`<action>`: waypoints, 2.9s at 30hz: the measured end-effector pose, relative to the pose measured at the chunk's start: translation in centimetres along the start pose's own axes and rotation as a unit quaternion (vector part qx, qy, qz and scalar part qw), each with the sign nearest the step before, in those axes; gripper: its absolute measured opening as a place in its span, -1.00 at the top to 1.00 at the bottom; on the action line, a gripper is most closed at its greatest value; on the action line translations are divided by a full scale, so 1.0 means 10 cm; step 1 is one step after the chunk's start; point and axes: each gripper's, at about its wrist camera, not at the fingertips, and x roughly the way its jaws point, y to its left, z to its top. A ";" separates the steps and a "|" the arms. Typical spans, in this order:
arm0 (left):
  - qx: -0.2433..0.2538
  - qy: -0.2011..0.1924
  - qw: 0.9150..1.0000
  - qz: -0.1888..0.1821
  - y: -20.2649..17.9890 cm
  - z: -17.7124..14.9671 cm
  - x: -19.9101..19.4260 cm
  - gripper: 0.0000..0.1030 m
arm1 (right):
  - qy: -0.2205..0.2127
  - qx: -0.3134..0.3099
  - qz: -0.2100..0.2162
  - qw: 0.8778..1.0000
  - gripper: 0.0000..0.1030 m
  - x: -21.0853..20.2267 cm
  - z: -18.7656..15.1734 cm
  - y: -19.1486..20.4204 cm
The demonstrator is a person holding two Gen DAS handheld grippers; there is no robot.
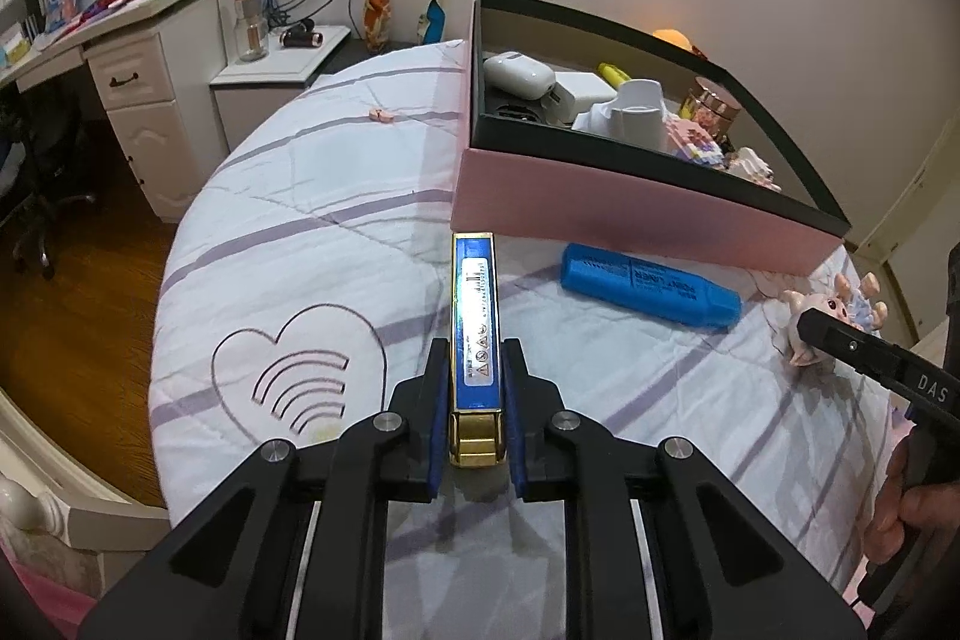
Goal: Organize rigid objects
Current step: 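Carry the blue-and-gold box into the box with the left gripper while the right gripper places the doll there, then open both grippers and lift them out of the box, then lower the left gripper onto the blue POINT LINER highlighter and close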
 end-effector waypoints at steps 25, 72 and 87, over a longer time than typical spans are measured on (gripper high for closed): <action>0.056 -0.036 0.997 -0.044 -0.61 1.36 0.02 0.70 | -0.044 -0.081 -0.016 0.996 0.17 -0.04 1.25 0.48; 0.018 -0.054 0.996 0.068 -0.51 0.29 -0.63 -0.99 | -0.053 -0.027 -0.085 0.995 -0.62 -0.70 -0.07 0.24; 0.002 -0.021 0.997 0.069 -0.45 -0.16 -0.61 -0.99 | -0.023 -0.014 -0.083 0.996 -0.62 -0.66 -0.41 0.16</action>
